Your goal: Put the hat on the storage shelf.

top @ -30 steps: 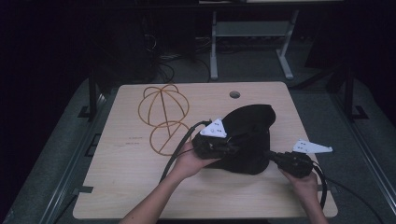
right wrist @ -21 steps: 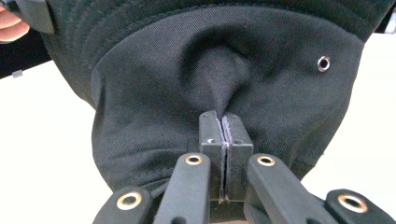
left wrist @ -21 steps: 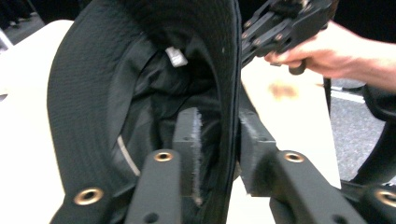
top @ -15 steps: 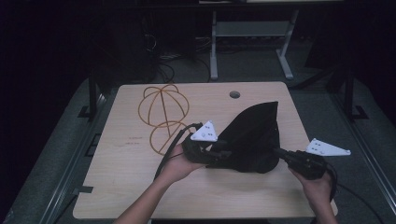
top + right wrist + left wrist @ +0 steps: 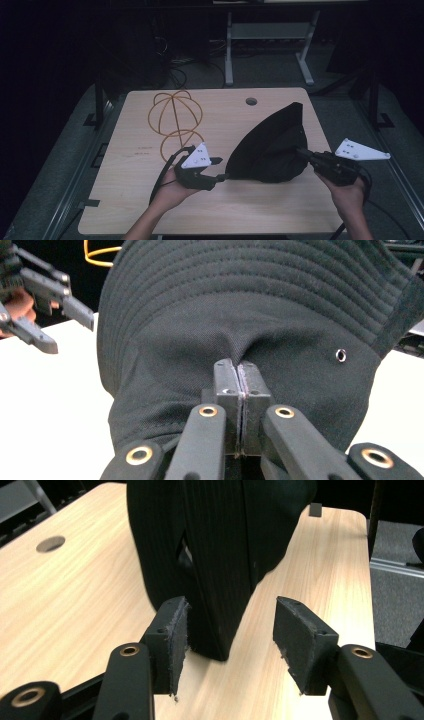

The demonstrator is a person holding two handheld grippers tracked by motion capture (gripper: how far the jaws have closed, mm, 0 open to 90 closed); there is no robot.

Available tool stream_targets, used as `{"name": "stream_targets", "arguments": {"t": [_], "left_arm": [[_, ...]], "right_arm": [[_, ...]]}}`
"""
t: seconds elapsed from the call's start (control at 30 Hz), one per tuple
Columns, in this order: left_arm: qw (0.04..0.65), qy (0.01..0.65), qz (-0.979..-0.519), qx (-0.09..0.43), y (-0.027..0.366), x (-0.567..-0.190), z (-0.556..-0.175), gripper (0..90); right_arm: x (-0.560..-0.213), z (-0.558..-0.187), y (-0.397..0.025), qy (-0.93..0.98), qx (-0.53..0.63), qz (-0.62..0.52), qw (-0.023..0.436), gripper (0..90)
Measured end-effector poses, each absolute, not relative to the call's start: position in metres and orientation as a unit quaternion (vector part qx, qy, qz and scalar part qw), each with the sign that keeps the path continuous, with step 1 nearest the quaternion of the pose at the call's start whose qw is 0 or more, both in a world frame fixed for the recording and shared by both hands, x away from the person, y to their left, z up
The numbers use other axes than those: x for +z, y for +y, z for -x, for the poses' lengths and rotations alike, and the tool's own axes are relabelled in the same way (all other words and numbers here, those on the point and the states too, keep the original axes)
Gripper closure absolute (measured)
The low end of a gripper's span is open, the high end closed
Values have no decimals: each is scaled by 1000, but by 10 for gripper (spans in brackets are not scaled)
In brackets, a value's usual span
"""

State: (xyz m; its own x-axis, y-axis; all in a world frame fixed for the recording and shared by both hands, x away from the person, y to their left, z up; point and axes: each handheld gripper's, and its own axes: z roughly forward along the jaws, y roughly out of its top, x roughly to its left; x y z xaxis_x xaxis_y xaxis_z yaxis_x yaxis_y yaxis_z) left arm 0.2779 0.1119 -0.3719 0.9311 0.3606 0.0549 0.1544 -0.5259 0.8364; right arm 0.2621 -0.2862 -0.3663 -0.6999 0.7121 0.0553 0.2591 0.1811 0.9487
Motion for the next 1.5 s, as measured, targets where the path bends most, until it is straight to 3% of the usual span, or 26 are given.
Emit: {"name": "stream_targets", "arguments": {"t": [0.43,0.67,1.5], "left_arm": [[476,186,-854,95,139,-409,-269,439],[479,182,-854,92,141,-417,-266,391],[470,154,-864,93,136,-434,-256,362]], "right_arm": [[-334,-272,-266,742,558,-308,208,892],[-307,-280,-249,754,553,-288,206,892],[-224,-318,-185,764,572,-231,189,892]]}}
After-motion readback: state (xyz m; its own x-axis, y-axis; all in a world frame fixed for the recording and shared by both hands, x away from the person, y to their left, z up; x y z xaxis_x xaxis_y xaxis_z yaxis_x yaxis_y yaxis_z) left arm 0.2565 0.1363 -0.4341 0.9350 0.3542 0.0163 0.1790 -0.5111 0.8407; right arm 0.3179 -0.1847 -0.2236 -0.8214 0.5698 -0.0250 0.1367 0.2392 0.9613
